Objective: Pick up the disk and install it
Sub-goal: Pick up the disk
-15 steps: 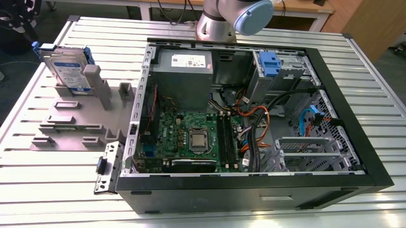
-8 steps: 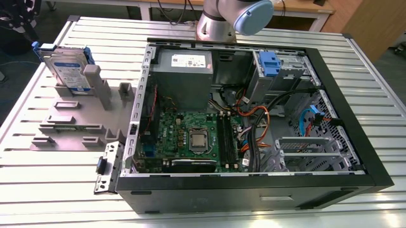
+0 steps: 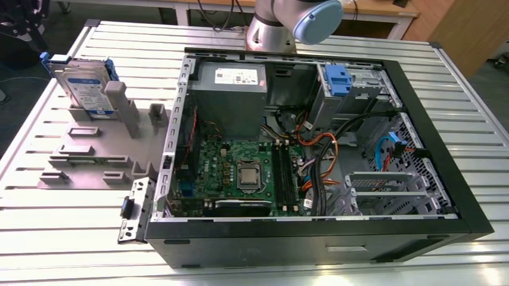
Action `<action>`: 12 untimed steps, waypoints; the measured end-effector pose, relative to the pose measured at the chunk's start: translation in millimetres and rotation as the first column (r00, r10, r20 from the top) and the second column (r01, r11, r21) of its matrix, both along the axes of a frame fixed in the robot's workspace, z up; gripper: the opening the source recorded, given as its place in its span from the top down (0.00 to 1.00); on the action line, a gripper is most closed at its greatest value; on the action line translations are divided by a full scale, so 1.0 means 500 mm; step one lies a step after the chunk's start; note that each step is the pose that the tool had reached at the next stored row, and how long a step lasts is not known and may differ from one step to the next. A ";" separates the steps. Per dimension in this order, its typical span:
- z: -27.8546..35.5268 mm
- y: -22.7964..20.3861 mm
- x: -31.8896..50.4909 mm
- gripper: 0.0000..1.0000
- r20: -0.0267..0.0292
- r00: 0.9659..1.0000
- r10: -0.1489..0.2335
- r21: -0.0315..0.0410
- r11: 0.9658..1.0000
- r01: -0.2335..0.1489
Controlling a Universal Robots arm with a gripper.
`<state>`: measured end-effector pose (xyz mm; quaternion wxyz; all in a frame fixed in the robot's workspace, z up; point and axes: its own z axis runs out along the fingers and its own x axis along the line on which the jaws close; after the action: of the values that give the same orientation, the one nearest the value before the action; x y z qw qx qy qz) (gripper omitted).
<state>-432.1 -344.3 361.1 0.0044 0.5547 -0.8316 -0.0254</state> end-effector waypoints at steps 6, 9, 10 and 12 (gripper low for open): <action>0.000 -0.0001 0.000 0.89 0.000 0.997 0.081 0.000 0.997 -0.081; 0.000 0.0000 -0.001 0.89 0.000 0.995 0.104 0.000 0.995 -0.104; 0.000 0.0000 -0.001 0.89 0.000 0.995 0.104 0.000 0.995 -0.104; 0.000 0.0000 -0.001 0.89 0.000 0.995 0.105 0.000 0.995 -0.105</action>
<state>-432.4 -344.3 361.1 0.0057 0.5976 -0.8014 -0.0251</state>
